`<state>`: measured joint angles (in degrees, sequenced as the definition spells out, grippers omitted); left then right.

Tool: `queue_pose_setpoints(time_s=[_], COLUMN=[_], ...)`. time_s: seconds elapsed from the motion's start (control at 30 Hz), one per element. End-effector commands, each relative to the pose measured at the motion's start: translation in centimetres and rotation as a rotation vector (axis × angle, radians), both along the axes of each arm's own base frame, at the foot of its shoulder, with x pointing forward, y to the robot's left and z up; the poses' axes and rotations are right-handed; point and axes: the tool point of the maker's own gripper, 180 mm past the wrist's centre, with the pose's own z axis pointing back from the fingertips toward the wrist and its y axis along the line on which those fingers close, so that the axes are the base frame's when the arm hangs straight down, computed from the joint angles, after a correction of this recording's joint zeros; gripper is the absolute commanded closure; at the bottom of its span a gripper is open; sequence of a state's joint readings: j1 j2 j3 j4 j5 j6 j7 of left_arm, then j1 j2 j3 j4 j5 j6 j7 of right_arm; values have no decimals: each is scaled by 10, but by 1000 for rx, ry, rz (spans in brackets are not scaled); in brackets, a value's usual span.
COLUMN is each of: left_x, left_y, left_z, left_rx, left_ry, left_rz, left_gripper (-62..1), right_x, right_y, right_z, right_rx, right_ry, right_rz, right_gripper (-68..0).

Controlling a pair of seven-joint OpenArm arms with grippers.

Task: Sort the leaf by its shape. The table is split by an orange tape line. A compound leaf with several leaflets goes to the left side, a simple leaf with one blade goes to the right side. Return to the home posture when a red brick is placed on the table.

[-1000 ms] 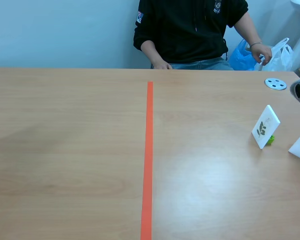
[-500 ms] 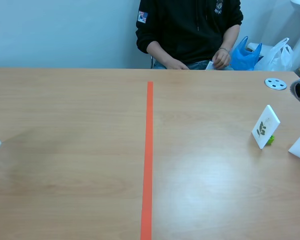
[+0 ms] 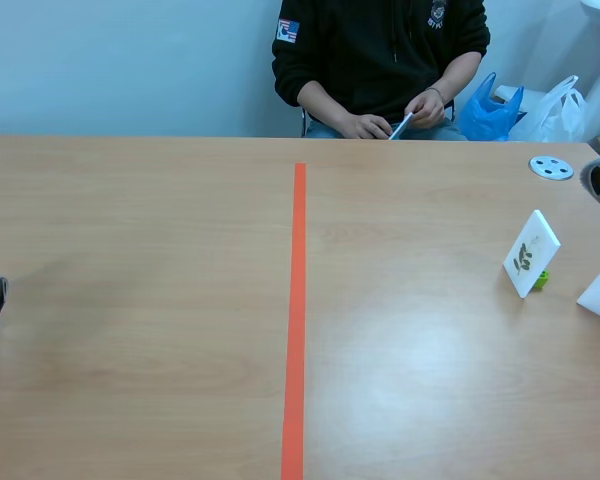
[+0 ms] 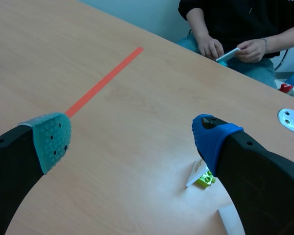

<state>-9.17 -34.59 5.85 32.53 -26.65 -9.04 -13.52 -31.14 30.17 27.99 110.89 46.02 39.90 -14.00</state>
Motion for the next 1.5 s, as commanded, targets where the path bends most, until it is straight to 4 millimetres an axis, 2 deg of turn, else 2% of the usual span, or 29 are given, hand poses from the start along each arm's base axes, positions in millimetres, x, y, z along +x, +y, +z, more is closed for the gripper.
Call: queue_pose_setpoints(time_s=[0.0, 0.1, 0.27, 0.37, 0.47, 0.77, 0.9, 1.03, 1.2, 1.47], left_x=[13, 15, 13, 7, -5, -50, -65, -77, -84, -85], left_y=[6, 5, -4, -19, -44, -125, -166, -197, -213, -215], left_z=[30, 49, 98, 125, 144, 167, 189, 213, 223, 223], left_rx=[34, 69, 115, 118, 118, 16, -39, -65, -75, -90], left_ry=[-68, -87, -182, -228, -263, -332, -382, -428, -439, -440], left_rz=[-23, -65, -127, -184, -258, -382, -467, -548, -591, -597], left_gripper=[-623, -623, -623, -623, -623, -623, -623, -623, -623, -623], right_x=[3, 3, 3, 3, 3, 3, 3, 3, 3, 3], right_y=[0, 0, 0, 0, 0, 0, 0, 0, 0, 0], right_z=[11, 11, 11, 10, 10, 11, 10, 10, 11, 11], right_rx=[8, 8, 8, 7, 7, 7, 7, 7, 8, 8], right_ry=[-38, -38, -38, -37, -36, -38, -36, -37, -38, -38], right_rz=[6, 6, 6, 6, 6, 6, 6, 6, 6, 6], right_gripper=[-506, -506, -506, -506, -506, -506, -506, -506, -506, -506])
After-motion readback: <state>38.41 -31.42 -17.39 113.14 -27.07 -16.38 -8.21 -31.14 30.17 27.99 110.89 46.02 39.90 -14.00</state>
